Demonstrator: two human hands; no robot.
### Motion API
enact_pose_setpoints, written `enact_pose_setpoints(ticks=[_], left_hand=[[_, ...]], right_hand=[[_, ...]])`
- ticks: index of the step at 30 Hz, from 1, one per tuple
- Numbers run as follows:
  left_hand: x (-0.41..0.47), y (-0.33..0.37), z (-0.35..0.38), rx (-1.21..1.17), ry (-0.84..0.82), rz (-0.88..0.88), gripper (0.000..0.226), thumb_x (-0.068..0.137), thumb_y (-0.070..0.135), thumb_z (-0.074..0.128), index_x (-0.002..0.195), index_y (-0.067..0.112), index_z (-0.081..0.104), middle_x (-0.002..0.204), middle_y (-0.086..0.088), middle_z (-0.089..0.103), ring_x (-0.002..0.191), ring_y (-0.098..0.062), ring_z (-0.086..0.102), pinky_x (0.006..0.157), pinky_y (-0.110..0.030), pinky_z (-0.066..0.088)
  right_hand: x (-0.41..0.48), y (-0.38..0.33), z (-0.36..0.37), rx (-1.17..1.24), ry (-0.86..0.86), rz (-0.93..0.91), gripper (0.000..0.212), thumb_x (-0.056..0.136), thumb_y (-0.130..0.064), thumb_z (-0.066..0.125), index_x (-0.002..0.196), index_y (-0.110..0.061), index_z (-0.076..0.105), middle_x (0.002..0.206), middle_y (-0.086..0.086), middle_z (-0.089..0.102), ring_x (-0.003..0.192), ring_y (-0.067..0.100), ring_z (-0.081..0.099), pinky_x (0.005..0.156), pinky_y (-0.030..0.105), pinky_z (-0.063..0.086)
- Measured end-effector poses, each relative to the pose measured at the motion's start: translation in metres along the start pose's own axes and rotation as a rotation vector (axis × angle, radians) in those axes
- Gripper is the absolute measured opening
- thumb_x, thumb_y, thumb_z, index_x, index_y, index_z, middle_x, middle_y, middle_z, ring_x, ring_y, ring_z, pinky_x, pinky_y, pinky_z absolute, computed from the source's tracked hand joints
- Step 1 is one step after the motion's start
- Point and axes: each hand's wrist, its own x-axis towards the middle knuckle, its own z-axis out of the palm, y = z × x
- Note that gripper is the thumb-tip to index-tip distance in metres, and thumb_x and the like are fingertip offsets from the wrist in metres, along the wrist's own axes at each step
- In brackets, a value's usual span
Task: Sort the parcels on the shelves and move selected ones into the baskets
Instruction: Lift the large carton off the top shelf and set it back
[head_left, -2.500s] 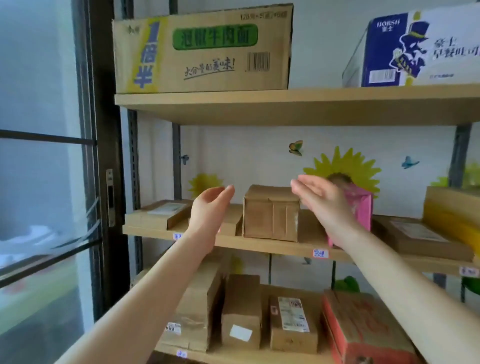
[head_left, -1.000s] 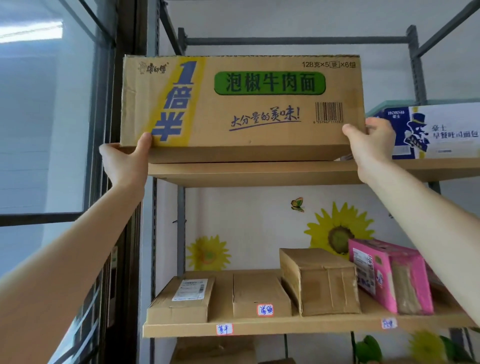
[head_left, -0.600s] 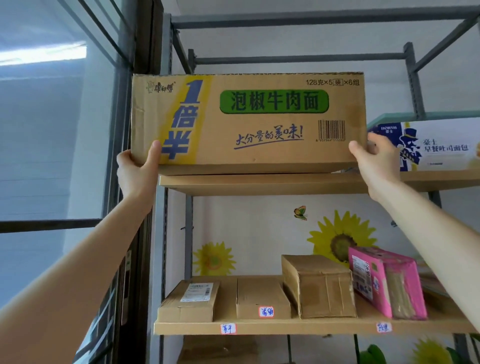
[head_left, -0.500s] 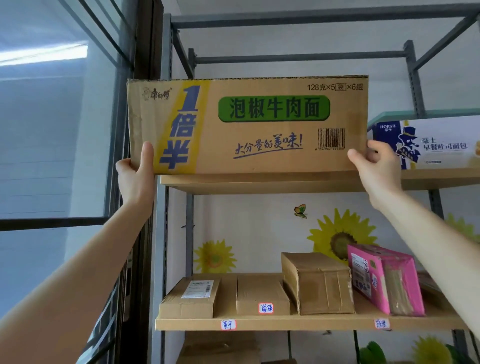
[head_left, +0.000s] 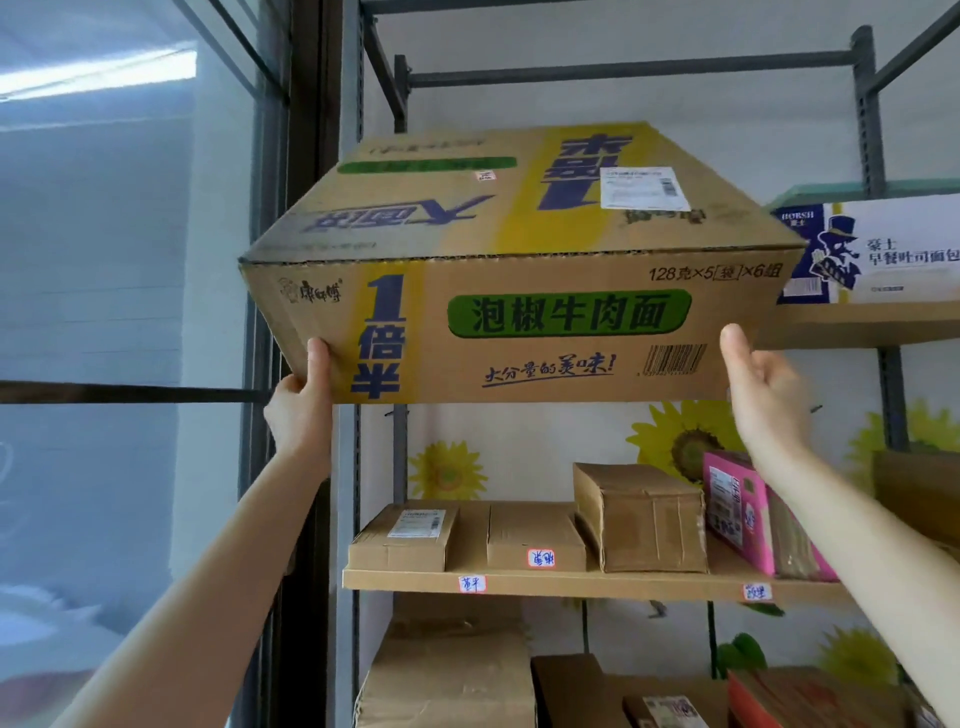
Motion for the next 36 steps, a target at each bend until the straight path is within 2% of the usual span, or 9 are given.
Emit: enact_pose_setpoints(ticks=[3, 5, 9, 15, 18, 21, 26, 31, 36], left_hand=[[-0.012, -0.019, -0.004, -0.038, 0.027, -0.004, 0.035, 0.086, 0.056, 0.047, 0.097, 0.023, 0.053, 0.097, 0.005, 0.057, 0.091, -0.015, 0.052, 0.081, -0.033, 0.044], [-0.023, -0.030, -0.006, -0.099, 0.010, 0.007, 0.039, 0.090, 0.048, 0.047, 0.120, 0.023, 0.051, 0.109, 0.003, 0.060, 0.096, -0.013, 0.056, 0.079, -0.030, 0.047], [-0.039, -0.051, -0.010, -0.187, -0.044, 0.009, 0.041, 0.094, 0.038, 0.043, 0.133, 0.027, 0.039, 0.117, 0.003, 0.059, 0.104, -0.013, 0.057, 0.073, -0.024, 0.048], [-0.048, -0.072, -0.020, -0.189, -0.106, -0.030, 0.041, 0.096, 0.037, 0.041, 0.136, 0.034, 0.034, 0.130, 0.003, 0.056, 0.115, -0.014, 0.054, 0.080, -0.029, 0.044], [-0.047, -0.069, -0.020, -0.169, -0.097, -0.020, 0.042, 0.096, 0.038, 0.041, 0.137, 0.032, 0.034, 0.126, -0.001, 0.057, 0.104, -0.011, 0.055, 0.075, -0.025, 0.046], [-0.047, -0.065, -0.018, -0.155, -0.046, 0.012, 0.044, 0.095, 0.038, 0.043, 0.138, 0.029, 0.035, 0.125, 0.002, 0.056, 0.110, -0.011, 0.053, 0.090, -0.030, 0.044], [-0.039, -0.040, -0.005, -0.121, 0.102, 0.133, 0.049, 0.089, 0.049, 0.048, 0.132, 0.026, 0.042, 0.123, 0.008, 0.052, 0.111, -0.010, 0.050, 0.093, -0.026, 0.037], [-0.005, -0.001, 0.013, -0.061, 0.127, 0.213, 0.054, 0.089, 0.041, 0.049, 0.140, 0.029, 0.032, 0.136, -0.002, 0.047, 0.120, -0.018, 0.049, 0.099, -0.027, 0.039], [0.034, 0.031, 0.019, 0.094, 0.063, 0.322, 0.052, 0.089, 0.035, 0.049, 0.138, 0.022, 0.036, 0.138, -0.007, 0.044, 0.120, -0.017, 0.047, 0.107, -0.036, 0.036]], right_hand=[[-0.019, 0.018, -0.003, 0.026, -0.025, 0.046, 0.051, 0.089, -0.057, 0.040, 0.061, -0.015, 0.033, 0.060, 0.002, 0.037, 0.058, 0.018, 0.038, 0.057, 0.029, 0.031], [-0.032, 0.029, -0.004, 0.062, -0.059, 0.075, 0.052, 0.089, -0.055, 0.040, 0.074, -0.006, 0.042, 0.069, 0.009, 0.045, 0.069, 0.026, 0.045, 0.061, 0.032, 0.034], [-0.055, 0.046, -0.007, 0.087, -0.061, 0.123, 0.060, 0.092, -0.051, 0.039, 0.129, -0.004, 0.042, 0.127, 0.012, 0.054, 0.119, 0.028, 0.049, 0.088, 0.030, 0.031], [-0.075, 0.060, -0.016, 0.005, -0.094, 0.082, 0.049, 0.093, -0.042, 0.040, 0.101, 0.006, 0.046, 0.102, 0.032, 0.054, 0.097, 0.042, 0.052, 0.059, 0.027, 0.031], [-0.076, 0.060, -0.017, 0.027, -0.096, 0.094, 0.052, 0.094, -0.041, 0.041, 0.099, 0.011, 0.044, 0.099, 0.036, 0.052, 0.092, 0.045, 0.051, 0.060, 0.026, 0.033], [-0.074, 0.055, -0.016, 0.069, -0.090, 0.096, 0.059, 0.091, -0.048, 0.040, 0.095, 0.010, 0.044, 0.090, 0.034, 0.050, 0.085, 0.043, 0.050, 0.062, 0.027, 0.035], [-0.051, 0.031, -0.009, 0.250, 0.021, 0.181, 0.057, 0.090, -0.050, 0.045, 0.099, 0.006, 0.046, 0.107, 0.029, 0.056, 0.104, 0.043, 0.051, 0.088, 0.048, 0.044], [-0.006, 0.001, -0.001, 0.290, 0.000, 0.023, 0.037, 0.095, -0.028, 0.048, 0.129, -0.015, 0.049, 0.117, -0.005, 0.059, 0.108, 0.005, 0.053, 0.084, 0.010, 0.040], [0.042, -0.028, 0.013, 0.272, 0.085, -0.111, 0.039, 0.095, -0.025, 0.046, 0.133, -0.015, 0.047, 0.127, -0.006, 0.053, 0.114, 0.004, 0.049, 0.095, 0.014, 0.038]])
